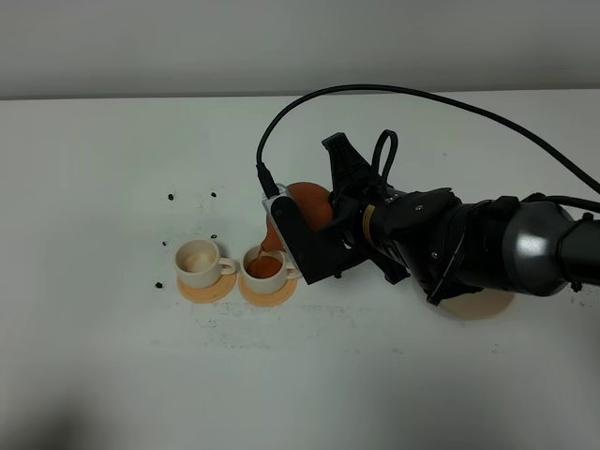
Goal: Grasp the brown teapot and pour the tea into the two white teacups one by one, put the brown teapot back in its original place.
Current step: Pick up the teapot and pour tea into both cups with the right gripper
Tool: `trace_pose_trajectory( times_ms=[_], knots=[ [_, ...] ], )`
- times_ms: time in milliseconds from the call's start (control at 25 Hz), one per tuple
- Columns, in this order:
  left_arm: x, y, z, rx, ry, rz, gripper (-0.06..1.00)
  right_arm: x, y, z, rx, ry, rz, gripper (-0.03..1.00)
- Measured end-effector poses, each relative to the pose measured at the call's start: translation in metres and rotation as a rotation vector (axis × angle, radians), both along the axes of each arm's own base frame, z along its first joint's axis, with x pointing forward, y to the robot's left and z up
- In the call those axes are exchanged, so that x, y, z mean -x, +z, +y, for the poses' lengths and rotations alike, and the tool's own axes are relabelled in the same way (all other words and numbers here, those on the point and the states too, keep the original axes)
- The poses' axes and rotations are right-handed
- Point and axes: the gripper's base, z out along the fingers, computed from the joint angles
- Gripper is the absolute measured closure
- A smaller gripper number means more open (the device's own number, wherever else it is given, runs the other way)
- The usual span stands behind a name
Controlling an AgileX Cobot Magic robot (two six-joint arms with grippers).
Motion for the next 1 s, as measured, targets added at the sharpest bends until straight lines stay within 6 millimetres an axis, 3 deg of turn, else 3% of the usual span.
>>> trace_pose_trajectory(
  times_ms=[1000],
  knots=[
    [0.0000, 0.0000, 0.0000, 0.000, 0.000, 0.000, 0.63, -0.0011, 0.0011, -0.0010, 0.027, 0.008, -0.023, 0.88]
  ],
)
